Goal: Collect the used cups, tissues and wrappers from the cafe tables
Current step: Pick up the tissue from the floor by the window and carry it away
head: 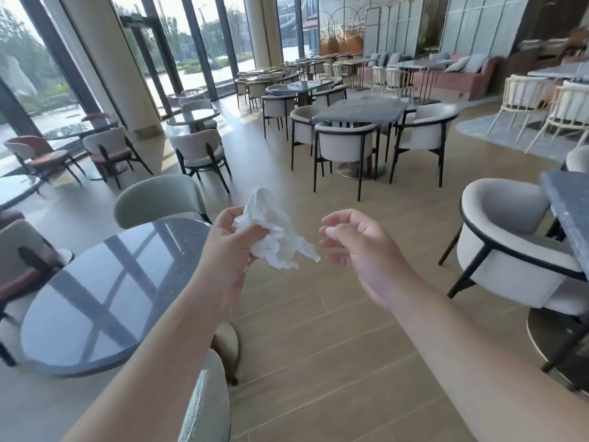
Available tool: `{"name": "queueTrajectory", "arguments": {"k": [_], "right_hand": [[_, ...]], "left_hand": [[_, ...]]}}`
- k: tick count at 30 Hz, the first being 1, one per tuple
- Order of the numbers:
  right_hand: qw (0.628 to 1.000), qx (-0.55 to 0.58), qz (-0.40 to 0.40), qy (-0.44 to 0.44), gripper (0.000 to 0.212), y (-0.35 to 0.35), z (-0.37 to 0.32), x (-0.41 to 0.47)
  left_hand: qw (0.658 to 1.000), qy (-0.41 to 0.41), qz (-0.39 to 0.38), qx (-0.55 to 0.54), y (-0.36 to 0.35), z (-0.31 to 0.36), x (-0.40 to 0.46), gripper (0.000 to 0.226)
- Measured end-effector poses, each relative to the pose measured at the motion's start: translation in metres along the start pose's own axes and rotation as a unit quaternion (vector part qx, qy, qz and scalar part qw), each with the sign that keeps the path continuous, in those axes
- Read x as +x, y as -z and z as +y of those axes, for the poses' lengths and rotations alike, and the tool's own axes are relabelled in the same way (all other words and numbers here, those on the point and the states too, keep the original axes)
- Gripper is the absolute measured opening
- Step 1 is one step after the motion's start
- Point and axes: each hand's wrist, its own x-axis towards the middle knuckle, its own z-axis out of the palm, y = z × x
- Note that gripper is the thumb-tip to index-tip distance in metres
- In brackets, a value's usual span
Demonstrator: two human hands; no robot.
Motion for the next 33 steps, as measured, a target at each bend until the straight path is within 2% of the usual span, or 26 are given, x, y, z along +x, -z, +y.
{"name": "queueTrajectory", "arguments": {"k": [5,11,22,28,33], "right_hand": [[1.000,-0.005,-0.003,0.004,0.021,0.058,-0.014,0.082],[1.000,0.002,-0.009,0.002,0.022,0.098,-0.015,0.146],[1.000,-0.015,-0.004,-0.013,0.023,0.121,0.016,0.268],[0.999,-0.023,0.023,-0.013,0.022,0.126,0.034,0.382],[0.998,-0.043,0.031,-0.030,0.021,0.109,0.037,0.496]], "left_hand": [[1.000,0.002,-0.007,0.018,-0.066,-0.006,0.078,0.050],[1.000,0.011,-0.010,0.019,-0.104,-0.023,0.142,0.044],[1.000,0.016,-0.009,-0.016,-0.123,-0.057,0.273,0.046],[0.999,-0.002,-0.048,-0.022,-0.127,-0.073,0.400,0.041],[0.999,0.007,-0.038,-0.038,-0.115,-0.072,0.518,0.041]]}}
